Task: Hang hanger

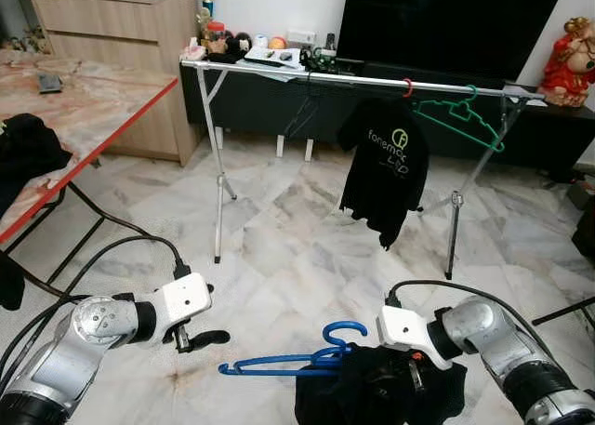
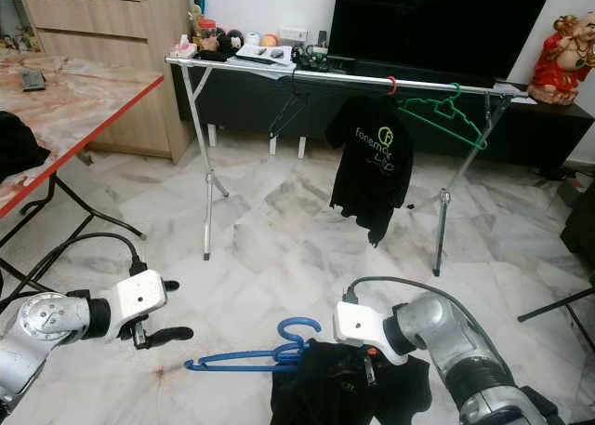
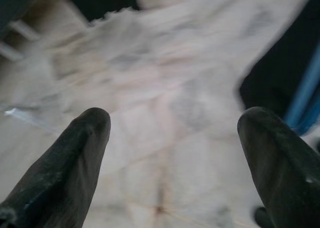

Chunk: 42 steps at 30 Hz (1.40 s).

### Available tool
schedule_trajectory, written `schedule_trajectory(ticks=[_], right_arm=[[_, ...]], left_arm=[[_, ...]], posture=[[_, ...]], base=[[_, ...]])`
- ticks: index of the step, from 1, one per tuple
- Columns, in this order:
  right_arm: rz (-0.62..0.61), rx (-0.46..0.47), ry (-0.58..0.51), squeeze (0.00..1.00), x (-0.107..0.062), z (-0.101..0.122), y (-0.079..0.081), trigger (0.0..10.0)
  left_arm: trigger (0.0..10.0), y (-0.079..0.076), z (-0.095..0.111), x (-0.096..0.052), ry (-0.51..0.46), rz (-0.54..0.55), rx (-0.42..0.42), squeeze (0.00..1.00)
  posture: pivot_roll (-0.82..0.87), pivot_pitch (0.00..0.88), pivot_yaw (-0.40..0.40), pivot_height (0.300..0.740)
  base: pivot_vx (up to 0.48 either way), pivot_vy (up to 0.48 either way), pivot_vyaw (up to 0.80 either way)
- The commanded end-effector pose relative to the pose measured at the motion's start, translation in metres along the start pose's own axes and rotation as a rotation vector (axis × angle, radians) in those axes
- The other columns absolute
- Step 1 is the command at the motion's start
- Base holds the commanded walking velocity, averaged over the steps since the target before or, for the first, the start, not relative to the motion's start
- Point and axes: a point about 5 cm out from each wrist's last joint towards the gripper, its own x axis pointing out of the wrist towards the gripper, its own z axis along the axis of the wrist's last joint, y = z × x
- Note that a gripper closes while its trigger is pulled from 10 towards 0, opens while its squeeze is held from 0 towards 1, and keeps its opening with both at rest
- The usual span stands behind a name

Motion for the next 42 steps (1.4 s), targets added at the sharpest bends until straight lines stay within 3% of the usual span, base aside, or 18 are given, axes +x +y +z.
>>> schedule_trajectory(ticks=[1,3,4,5,6,7,8,12,13,14,17,21,26,33,39,41,42], right_arm=[[-0.115,-0.016,-0.049,0.0,-0.014,0.01,-0.014,0.0],[-0.166,-0.006,-0.039,0.0,-0.018,0.01,-0.019,0.0],[-0.216,0.002,-0.029,0.0,-0.021,0.009,-0.023,0.0],[-0.216,0.002,-0.029,0.0,-0.021,0.009,-0.023,0.0],[-0.239,0.006,-0.038,0.0,-0.021,0.01,-0.024,0.0],[-0.239,0.006,-0.038,0.0,-0.021,0.01,-0.024,0.0],[-0.252,0.01,-0.064,0.0,-0.02,0.013,-0.025,0.0],[-0.264,0.005,-0.101,0.0,-0.015,0.019,-0.026,0.0],[-0.289,-0.001,-0.118,0.0,-0.013,0.024,-0.028,0.0],[-0.289,-0.001,-0.118,0.0,-0.013,0.024,-0.028,0.0],[-0.341,-0.032,-0.182,0.0,-0.009,0.042,-0.036,0.0],[-0.321,-0.068,-0.254,0.0,-0.002,0.062,-0.037,0.0],[-0.301,-0.128,-0.287,0.0,0.01,0.083,-0.035,0.0],[-0.295,-0.142,-0.354,0.0,0.027,0.108,-0.034,0.0],[-0.323,-0.168,-0.398,0.0,0.041,0.136,-0.033,0.0],[-0.319,-0.173,-0.408,0.0,0.047,0.143,-0.031,0.0],[-0.318,-0.177,-0.416,0.0,0.053,0.149,-0.029,0.0]], left_arm=[[10.0,0.006,-0.011,0.002,0.042,0.121,-0.006,0.0],[10.0,0.011,-0.017,0.002,0.057,0.225,-0.023,0.0],[10.0,0.017,-0.022,0.002,0.064,0.325,-0.079,0.0],[10.0,0.017,-0.022,0.002,0.064,0.325,-0.079,0.0],[10.0,0.021,-0.026,0.001,0.053,0.438,-0.147,0.0],[10.0,0.021,-0.026,0.001,0.053,0.438,-0.147,0.0],[10.0,0.024,-0.031,-0.001,0.05,0.548,-0.234,0.0],[10.0,0.023,-0.053,-0.007,0.097,0.705,-0.391,0.0],[10.0,0.015,-0.064,-0.006,0.136,0.718,-0.433,0.0],[10.0,0.015,-0.064,-0.006,0.136,0.718,-0.433,0.0],[10.0,-0.011,-0.075,0.002,0.167,0.644,-0.429,0.0],[10.0,-0.024,-0.083,0.005,0.166,0.686,-0.537,0.0],[10.0,-0.043,-0.086,0.014,0.163,0.637,-0.575,0.0],[10.0,-0.059,-0.083,0.024,0.151,0.542,-0.523,0.0],[10.0,-0.064,-0.084,0.024,0.127,0.548,-0.544,0.0],[10.0,-0.066,-0.085,0.024,0.14,0.53,-0.516,0.0],[10.0,-0.069,-0.086,0.024,0.149,0.507,-0.465,0.0]], posture=[[0.0,0.0,-0.095,0.74],[0.0,0.0,-0.095,0.74],[0.01,0.0,-0.095,0.74],[0.01,0.0,-0.095,0.74],[0.01,0.0,-0.095,0.74],[0.01,0.0,-0.095,0.74],[0.0,0.0,-0.094,0.74],[0.01,0.0,-0.092,0.74],[0.0,0.0,-0.091,0.74],[0.0,0.0,-0.091,0.74],[0.0,0.0,-0.089,0.74],[0.01,0.0,-0.089,0.74],[0.01,0.0,-0.093,0.74],[0.0,0.0,-0.096,0.74],[0.01,0.0,-0.103,0.74],[0.02,0.0,-0.107,0.74],[0.02,0.0,-0.106,0.74]], base=[[0.0,0.0,0.0],[0.0,0.0,0.0],[0.0,0.0,0.0],[0.0,0.0,0.0],[0.0,0.0,0.0],[0.0,0.0,0.0],[0.0,0.0,0.0],[0.0,0.0,0.0],[0.0,0.0,0.0],[0.0,0.0,0.0],[0.0,0.0,0.0],[0.0,0.0,0.0],[0.0,0.0,0.0],[0.0,0.0,0.0],[0.0,0.0,0.0],[0.0,0.0,0.0],[0.0,0.0,0.0]])
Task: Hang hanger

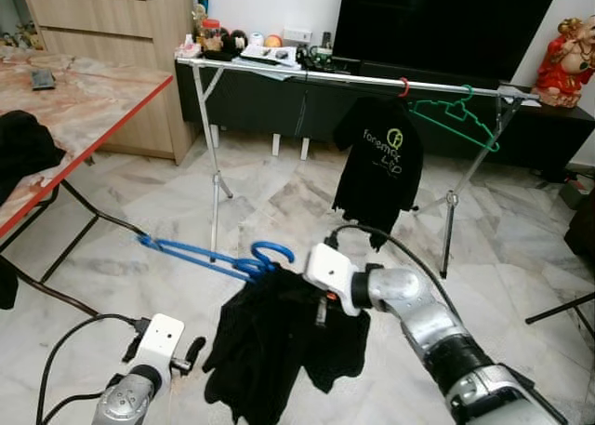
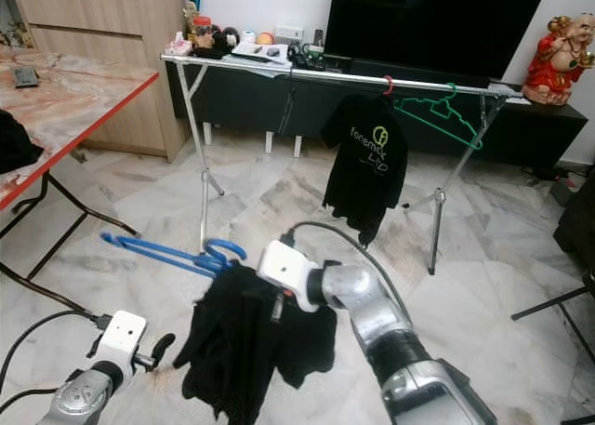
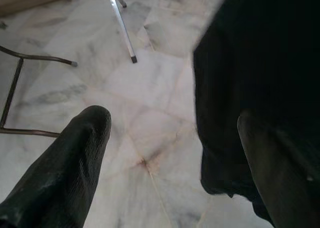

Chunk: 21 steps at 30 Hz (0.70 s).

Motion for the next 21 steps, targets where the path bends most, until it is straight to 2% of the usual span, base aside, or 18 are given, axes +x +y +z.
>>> schedule_trajectory(ticks=[1,4,11,21], right_arm=[[-0.021,-0.047,-0.028,0.0,0.007,0.017,-0.003,0.0],[-0.02,-0.05,-0.033,0.0,0.014,0.021,0.0,0.0],[-0.023,-0.047,-0.04,0.0,0.025,0.026,0.006,0.0],[-0.039,-0.054,-0.021,0.0,0.025,0.025,0.004,0.0]], left_arm=[[10.0,-0.003,-0.003,-0.002,-0.003,-0.031,0.07,0.0],[10.0,-0.003,-0.003,-0.002,-0.013,-0.039,0.051,0.0],[10.0,-0.004,-0.005,-0.003,-0.007,-0.062,0.092,0.0],[10.0,-0.013,-0.01,-0.005,0.015,-0.131,0.179,0.0]], posture=[[0.02,0.0,-0.106,0.74],[0.03,0.0,-0.105,0.74],[0.03,0.0,-0.104,0.74],[0.03,0.0,-0.114,0.74]], base=[[0.0,0.0,0.0],[0.0,0.0,0.0],[0.0,0.0,0.0],[0.0,0.0,0.0]])
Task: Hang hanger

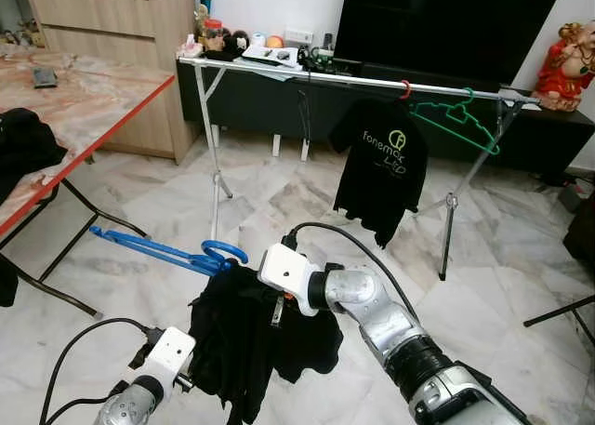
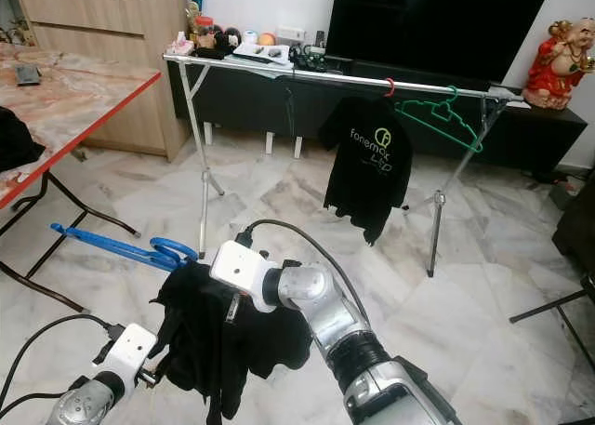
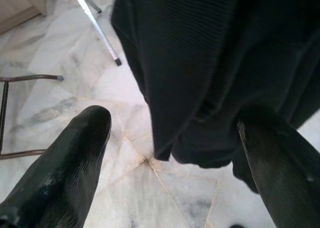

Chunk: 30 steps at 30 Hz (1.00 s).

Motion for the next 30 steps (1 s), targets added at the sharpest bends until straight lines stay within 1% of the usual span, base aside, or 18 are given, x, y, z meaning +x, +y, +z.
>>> schedule_trajectory(ticks=[1,6,10,14,17,23,30], right_arm=[[-0.019,-0.045,-0.021,0.0,-0.002,0.014,-0.01,0.0],[-0.014,-0.05,-0.022,0.0,-0.003,0.014,-0.01,0.0],[-0.012,-0.047,-0.023,0.0,-0.005,0.015,-0.011,0.0],[-0.015,-0.046,-0.024,0.0,-0.006,0.015,-0.013,0.0],[-0.016,-0.045,-0.026,0.0,-0.007,0.015,-0.013,0.0],[-0.012,-0.037,-0.047,0.0,-0.008,0.02,-0.014,0.0],[-0.002,-0.027,-0.066,0.0,-0.007,0.024,-0.013,0.0]], left_arm=[[10.0,-0.004,-0.002,0.0,0.012,-0.021,0.023,0.0],[10.0,-0.003,0.001,0.002,0.008,0.016,0.037,0.0],[10.0,0.005,0.0,0.003,0.036,0.08,0.076,0.0],[10.0,0.007,-0.001,0.003,0.045,0.117,0.047,0.0],[10.0,0.007,-0.001,0.003,0.045,0.126,0.049,0.0],[10.0,0.008,0.002,0.006,0.049,0.181,0.043,0.0],[10.0,0.009,0.002,0.007,0.056,0.192,0.036,0.0]], posture=[[0.03,0.0,-0.115,0.74],[0.03,0.0,-0.119,0.74],[0.03,0.0,-0.124,0.74],[0.02,0.0,-0.124,0.74],[0.02,0.0,-0.124,0.74],[0.02,0.0,-0.126,0.74],[0.02,0.0,-0.131,0.74]], base=[[0.0,0.0,0.0],[0.0,0.0,0.0],[0.0,0.0,0.0],[0.0,0.0,0.0],[0.0,0.0,0.0],[0.0,0.0,0.0],[0.0,0.0,0.0]])
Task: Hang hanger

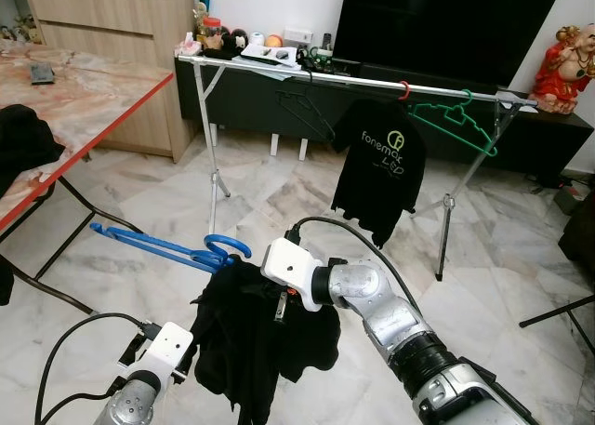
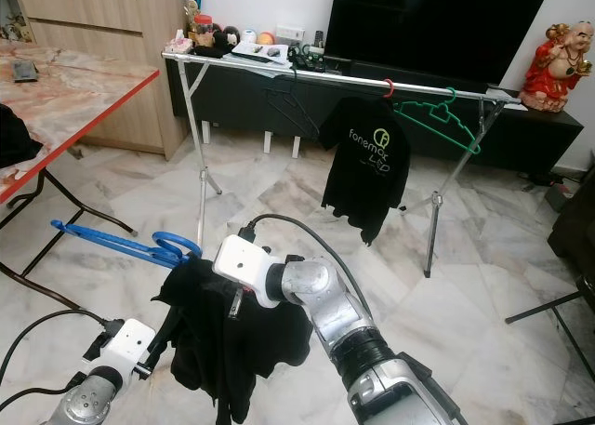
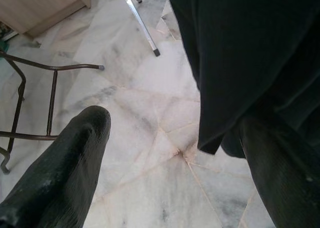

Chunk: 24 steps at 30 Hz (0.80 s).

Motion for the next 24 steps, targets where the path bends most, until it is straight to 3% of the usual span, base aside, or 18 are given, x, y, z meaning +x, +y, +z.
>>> schedule_trajectory(ticks=[1,12,13,14,24], right_arm=[[-0.021,-0.033,-0.061,0.0,-0.002,0.019,-0.009,0.0],[0.025,-0.027,-0.1,0.0,-0.002,0.027,-0.004,0.0],[0.026,-0.026,-0.104,0.0,-0.002,0.028,-0.004,0.0],[0.027,-0.024,-0.106,0.0,-0.003,0.028,-0.004,0.0],[0.028,-0.018,-0.116,0.0,-0.003,0.03,-0.003,0.0]], left_arm=[[10.0,-0.001,0.0,0.001,0.014,0.015,-0.015,0.0],[10.0,0.0,-0.001,0.002,0.039,0.049,-0.039,0.0],[4.4,-0.001,-0.001,0.002,0.041,0.049,-0.042,0.0],[0.0,-0.001,-0.002,0.002,0.041,0.049,-0.046,0.0],[0.0,-0.001,-0.002,0.001,0.043,0.049,-0.058,0.0]], posture=[[0.02,0.0,-0.132,0.74],[0.02,0.0,-0.134,0.74],[0.02,0.0,-0.133,0.74],[0.02,0.0,-0.133,0.74],[0.02,0.0,-0.131,0.74]], base=[[0.0,0.0,0.0],[0.0,0.0,0.0],[0.0,0.0,0.0],[0.0,0.0,0.0],[0.0,0.0,0.0]])
